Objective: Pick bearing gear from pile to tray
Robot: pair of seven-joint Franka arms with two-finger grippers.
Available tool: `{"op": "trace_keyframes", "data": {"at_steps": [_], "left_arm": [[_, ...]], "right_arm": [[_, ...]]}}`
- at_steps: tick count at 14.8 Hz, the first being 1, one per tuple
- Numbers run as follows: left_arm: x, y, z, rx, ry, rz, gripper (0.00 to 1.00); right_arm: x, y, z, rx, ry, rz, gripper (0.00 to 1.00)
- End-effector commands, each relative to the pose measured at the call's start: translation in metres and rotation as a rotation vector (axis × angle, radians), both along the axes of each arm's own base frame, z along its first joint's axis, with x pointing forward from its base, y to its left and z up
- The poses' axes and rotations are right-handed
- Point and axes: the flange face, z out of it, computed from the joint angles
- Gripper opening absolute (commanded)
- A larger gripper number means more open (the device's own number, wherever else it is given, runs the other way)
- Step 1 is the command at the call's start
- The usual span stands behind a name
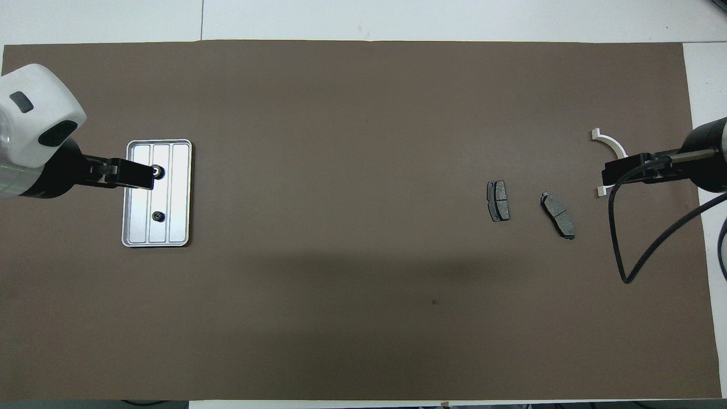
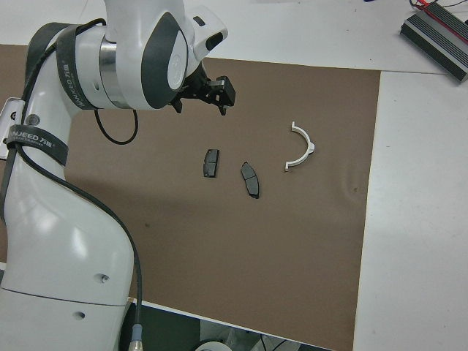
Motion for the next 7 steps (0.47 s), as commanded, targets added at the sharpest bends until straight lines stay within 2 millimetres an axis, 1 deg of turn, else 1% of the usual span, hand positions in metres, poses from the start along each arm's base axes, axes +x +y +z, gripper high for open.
{"op": "trace_keyframes", "data": {"at_steps": [1,3,6,7], "left_arm": [[0.004,0.007,0.009,-0.015,-0.013,-0.013,1.00],[0.007,0.010,0.008,-0.017,-0.021,-0.011,1.00],[0.013,0.015,0.013,-0.027,-0.071,0.009,1.00],[0.015,0.025,0.012,-0.027,-0.071,0.027,1.00]], "right_arm": [[-0.005,-0.002,0.003,-0.011,-0.009,-0.015,1.00],[-0.005,-0.003,0.002,-0.011,-0.008,-0.017,1.00],[-0.005,-0.002,0.002,-0.011,-0.008,-0.017,1.00],[-0.005,-0.002,0.002,-0.011,-0.008,-0.015,1.00]]}}
